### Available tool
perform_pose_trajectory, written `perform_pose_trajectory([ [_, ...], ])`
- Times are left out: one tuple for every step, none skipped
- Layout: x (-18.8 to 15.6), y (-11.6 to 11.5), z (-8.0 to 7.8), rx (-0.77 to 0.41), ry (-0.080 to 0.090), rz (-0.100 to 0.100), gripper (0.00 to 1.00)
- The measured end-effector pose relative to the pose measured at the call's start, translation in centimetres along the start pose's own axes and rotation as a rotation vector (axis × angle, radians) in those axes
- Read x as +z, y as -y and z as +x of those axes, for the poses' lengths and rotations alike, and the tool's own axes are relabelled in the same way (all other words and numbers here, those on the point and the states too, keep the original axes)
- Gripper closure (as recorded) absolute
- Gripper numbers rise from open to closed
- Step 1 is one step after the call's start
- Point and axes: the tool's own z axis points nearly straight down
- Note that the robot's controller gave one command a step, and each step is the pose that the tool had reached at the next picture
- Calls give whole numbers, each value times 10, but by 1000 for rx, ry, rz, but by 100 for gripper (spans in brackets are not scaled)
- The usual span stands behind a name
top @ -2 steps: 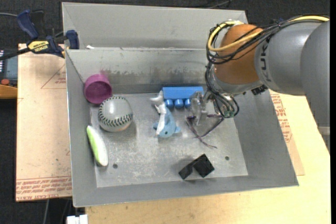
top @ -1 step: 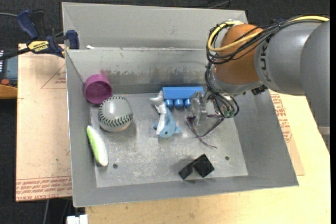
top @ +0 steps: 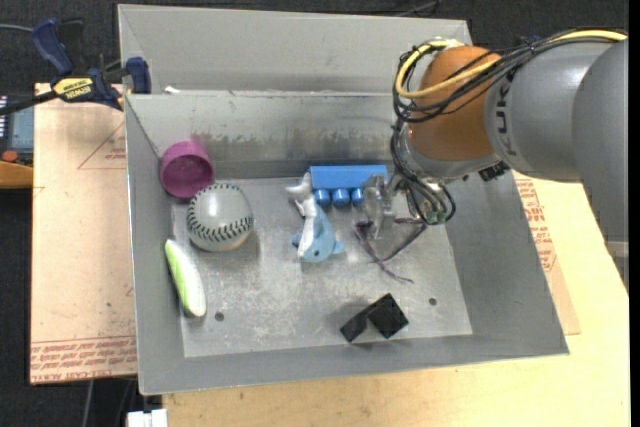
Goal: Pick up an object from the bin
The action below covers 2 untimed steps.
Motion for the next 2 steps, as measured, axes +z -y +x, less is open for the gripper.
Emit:
perform_pose_trajectory([
  [0,-1,-1,-4,-1,1,100],
  [-14,-28,14,-331,1,-2,100],
])
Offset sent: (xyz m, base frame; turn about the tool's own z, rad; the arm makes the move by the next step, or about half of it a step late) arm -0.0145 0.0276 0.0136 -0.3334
